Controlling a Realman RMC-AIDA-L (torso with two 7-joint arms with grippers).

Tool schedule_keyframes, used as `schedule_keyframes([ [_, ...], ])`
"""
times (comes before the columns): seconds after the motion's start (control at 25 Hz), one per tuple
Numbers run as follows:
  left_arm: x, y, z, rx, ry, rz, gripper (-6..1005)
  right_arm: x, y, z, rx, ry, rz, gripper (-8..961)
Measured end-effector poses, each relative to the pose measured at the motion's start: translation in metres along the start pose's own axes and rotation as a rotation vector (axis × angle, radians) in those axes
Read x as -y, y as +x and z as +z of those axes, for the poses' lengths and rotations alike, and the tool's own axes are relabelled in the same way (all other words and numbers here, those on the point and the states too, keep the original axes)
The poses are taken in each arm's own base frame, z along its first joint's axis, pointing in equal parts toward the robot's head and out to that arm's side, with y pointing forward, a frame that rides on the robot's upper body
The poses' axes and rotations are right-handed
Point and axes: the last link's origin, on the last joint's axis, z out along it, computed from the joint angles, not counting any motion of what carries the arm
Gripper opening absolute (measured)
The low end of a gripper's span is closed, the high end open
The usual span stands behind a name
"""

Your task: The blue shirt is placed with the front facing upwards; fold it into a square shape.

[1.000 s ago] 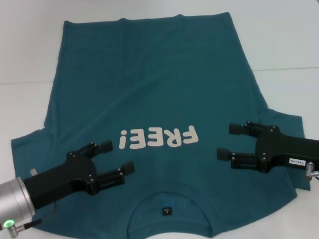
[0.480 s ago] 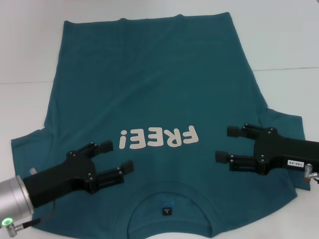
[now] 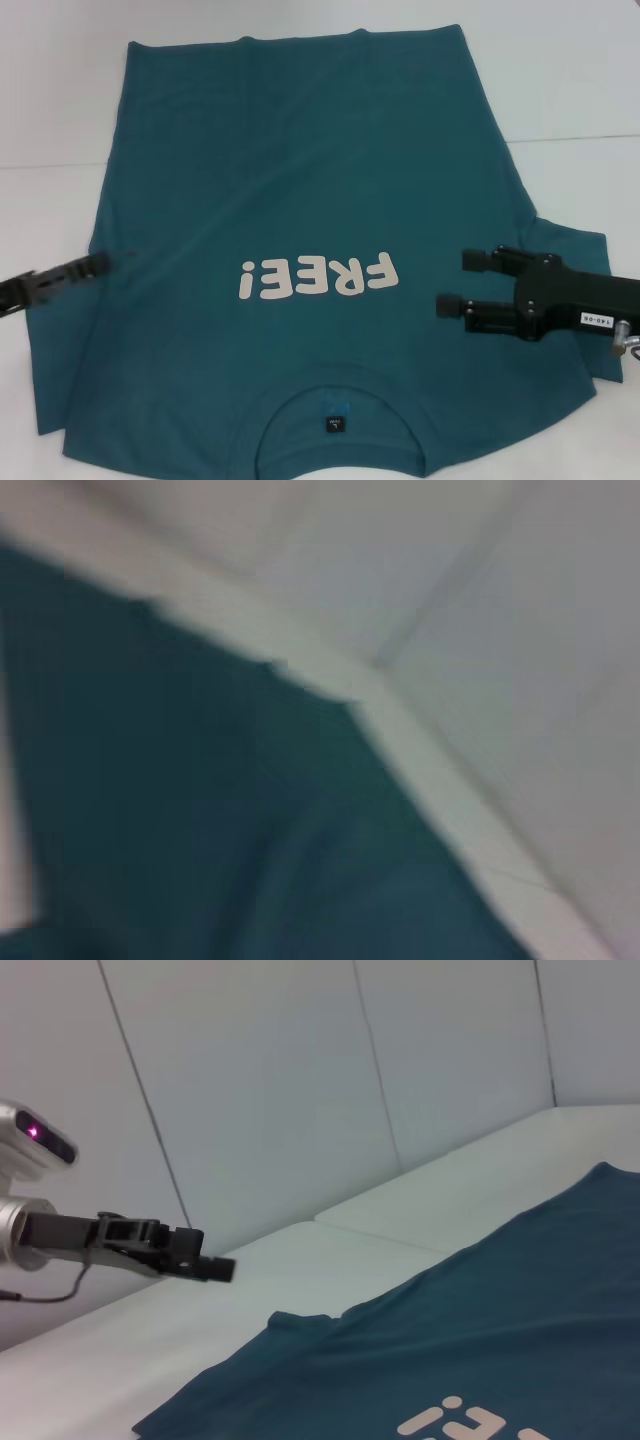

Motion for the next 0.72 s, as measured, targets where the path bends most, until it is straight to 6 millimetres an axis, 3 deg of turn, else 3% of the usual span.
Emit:
schedule_keyframes([
  [0.16,0.022,0.007,-0.02,0.065,0.163,-0.149,916,0.001,-0.001,0.0,0.001,0.004,0.01,915],
  [0.32,0.035,0.008,-0.027,0.152,0.293,-0.205,914,0.003,-0.003,0.001,-0.003,0.008,0.01,915],
  [0.72,0.044,0.008,-0.018,0.276,0.403,-0.152,907,0.003,-0.005,0.003,-0.002,0.004,0.007,915],
])
